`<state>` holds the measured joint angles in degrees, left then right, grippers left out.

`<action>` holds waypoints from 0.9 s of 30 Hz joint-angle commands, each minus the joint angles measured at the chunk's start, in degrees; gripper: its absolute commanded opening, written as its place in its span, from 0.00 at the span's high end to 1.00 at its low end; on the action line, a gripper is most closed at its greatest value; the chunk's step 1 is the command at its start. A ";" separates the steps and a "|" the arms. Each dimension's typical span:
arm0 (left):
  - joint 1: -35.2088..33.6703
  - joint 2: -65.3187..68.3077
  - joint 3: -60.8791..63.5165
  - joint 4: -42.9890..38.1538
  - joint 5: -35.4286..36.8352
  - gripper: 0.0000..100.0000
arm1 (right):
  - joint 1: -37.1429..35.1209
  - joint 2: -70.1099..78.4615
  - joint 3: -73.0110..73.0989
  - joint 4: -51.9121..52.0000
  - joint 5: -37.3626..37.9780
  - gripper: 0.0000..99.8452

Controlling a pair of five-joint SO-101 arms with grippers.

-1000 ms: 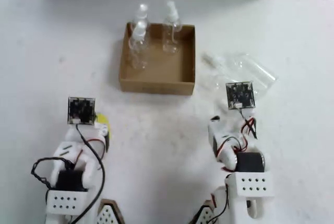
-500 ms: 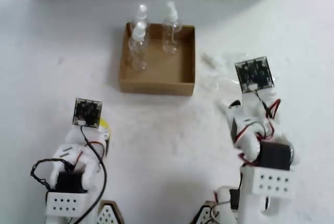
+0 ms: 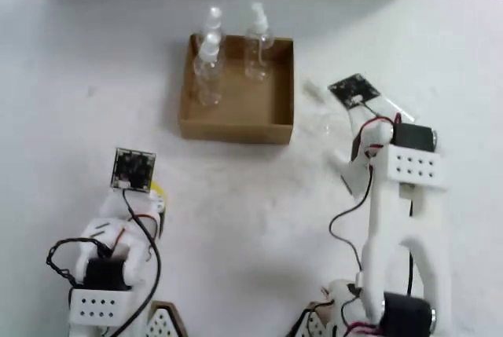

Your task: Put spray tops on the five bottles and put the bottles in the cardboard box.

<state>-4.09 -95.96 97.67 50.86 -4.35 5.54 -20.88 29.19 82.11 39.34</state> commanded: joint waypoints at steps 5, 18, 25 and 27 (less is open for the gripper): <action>-0.22 -1.10 -0.26 1.41 -0.62 0.94 | -1.36 11.47 -2.90 -5.67 4.66 0.72; -0.48 -1.19 -0.26 1.49 -0.70 0.94 | -6.46 16.92 -2.90 -10.95 6.42 0.71; -0.48 -1.19 -0.26 1.41 -0.70 0.94 | -5.49 27.30 -8.97 -14.99 6.33 0.71; -0.48 -1.19 -0.26 1.41 -0.70 0.94 | -4.53 30.11 -11.87 -13.67 6.33 0.71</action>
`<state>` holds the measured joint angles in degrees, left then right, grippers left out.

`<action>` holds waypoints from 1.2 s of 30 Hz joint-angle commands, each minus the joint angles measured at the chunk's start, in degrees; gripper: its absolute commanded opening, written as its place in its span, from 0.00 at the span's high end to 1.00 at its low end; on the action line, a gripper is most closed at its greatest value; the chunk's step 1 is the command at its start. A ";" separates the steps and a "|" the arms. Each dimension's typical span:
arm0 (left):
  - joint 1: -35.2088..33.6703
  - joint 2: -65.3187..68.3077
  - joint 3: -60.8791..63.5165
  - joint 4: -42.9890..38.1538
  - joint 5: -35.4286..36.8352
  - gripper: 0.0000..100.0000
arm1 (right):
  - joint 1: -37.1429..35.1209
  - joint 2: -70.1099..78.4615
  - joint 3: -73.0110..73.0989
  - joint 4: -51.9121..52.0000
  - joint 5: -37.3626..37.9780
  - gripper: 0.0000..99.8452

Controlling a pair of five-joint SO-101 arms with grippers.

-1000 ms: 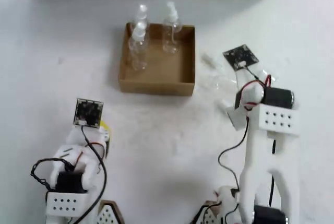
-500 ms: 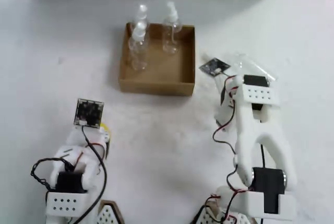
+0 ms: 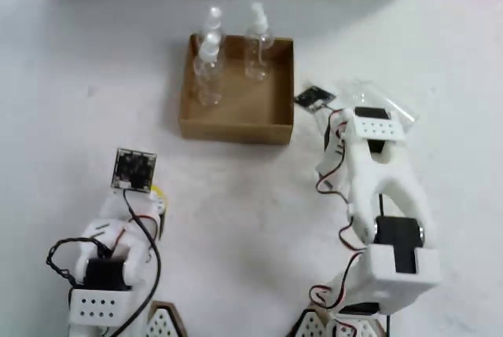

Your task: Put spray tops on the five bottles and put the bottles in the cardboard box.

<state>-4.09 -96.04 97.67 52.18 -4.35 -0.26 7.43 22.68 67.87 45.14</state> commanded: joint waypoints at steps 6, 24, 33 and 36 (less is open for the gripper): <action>-0.48 -1.10 -0.26 0.00 -0.70 0.94 | 3.56 10.24 -11.52 2.33 0.44 0.83; -0.31 -1.10 -0.26 -0.09 -0.70 0.94 | 0.48 3.21 -26.55 29.23 -16.26 0.98; -0.31 -1.10 -0.26 -0.18 -0.70 0.94 | -15.78 -9.89 -20.84 30.55 -36.48 0.98; -0.31 -1.10 -0.26 -0.18 -0.70 0.94 | -22.02 -11.38 -19.34 29.14 -41.32 0.98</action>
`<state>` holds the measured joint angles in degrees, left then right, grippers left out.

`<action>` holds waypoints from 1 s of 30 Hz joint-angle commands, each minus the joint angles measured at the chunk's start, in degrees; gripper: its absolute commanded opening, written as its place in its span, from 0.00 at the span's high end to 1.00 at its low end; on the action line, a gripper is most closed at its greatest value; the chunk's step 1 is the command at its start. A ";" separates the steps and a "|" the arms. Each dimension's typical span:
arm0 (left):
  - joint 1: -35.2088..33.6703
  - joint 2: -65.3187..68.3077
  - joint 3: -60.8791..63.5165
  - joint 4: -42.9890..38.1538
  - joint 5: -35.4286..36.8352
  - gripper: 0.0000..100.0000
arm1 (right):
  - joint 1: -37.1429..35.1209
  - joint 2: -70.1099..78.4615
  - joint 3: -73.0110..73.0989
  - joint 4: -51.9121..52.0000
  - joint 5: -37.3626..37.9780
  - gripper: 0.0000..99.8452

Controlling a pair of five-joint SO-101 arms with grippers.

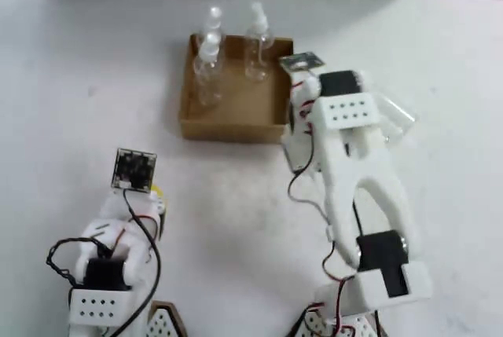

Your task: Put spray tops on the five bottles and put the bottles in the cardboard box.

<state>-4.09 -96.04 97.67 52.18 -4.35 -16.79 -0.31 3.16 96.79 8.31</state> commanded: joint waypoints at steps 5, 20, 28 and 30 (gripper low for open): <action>-0.40 -1.10 -0.26 -0.18 -0.70 0.94 | -11.38 -0.92 0.62 -4.44 -7.21 0.98; -0.22 -1.19 -0.26 -0.26 -0.70 0.94 | -21.41 17.27 0.62 -22.64 -21.19 0.97; -0.13 -1.19 -0.26 -0.26 -0.70 0.94 | -23.78 20.35 0.18 -23.69 -21.98 0.79; -0.13 -1.19 -0.26 -0.26 -0.70 0.94 | -24.04 20.00 -0.53 -23.16 -21.45 0.79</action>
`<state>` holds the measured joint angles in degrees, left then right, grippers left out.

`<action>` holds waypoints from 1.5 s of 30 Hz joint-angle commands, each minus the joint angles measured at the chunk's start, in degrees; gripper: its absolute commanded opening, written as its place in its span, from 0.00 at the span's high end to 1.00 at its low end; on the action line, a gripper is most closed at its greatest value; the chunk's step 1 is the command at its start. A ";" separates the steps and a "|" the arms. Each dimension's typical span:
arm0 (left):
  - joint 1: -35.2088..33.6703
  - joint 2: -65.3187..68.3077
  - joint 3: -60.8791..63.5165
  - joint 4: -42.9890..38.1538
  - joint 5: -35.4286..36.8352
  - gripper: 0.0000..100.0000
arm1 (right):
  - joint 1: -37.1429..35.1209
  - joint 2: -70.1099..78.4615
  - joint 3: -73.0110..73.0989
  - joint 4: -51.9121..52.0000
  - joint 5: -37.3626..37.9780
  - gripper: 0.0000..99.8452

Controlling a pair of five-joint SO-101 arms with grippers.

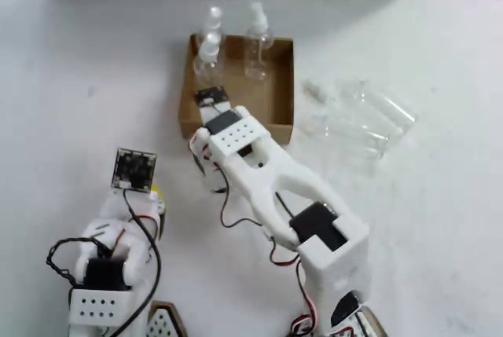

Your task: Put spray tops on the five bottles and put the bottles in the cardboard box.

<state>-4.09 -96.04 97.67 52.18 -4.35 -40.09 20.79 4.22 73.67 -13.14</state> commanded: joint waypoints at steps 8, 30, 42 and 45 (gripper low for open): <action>-0.04 -1.19 -0.35 -0.26 -0.35 0.94 | 4.44 -8.13 -7.56 14.29 7.82 0.79; 10.77 -0.75 -21.71 7.47 5.36 0.94 | 22.64 -17.54 5.98 4.53 13.80 0.79; 12.88 18.24 -32.70 7.91 7.30 0.94 | 26.77 -17.45 6.15 0.40 13.89 0.79; 16.04 26.42 -36.40 8.18 12.66 0.94 | 26.77 -17.45 6.15 0.22 13.89 0.79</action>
<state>8.84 -76.62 66.90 60.18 4.00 -13.89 4.70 10.81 74.64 0.04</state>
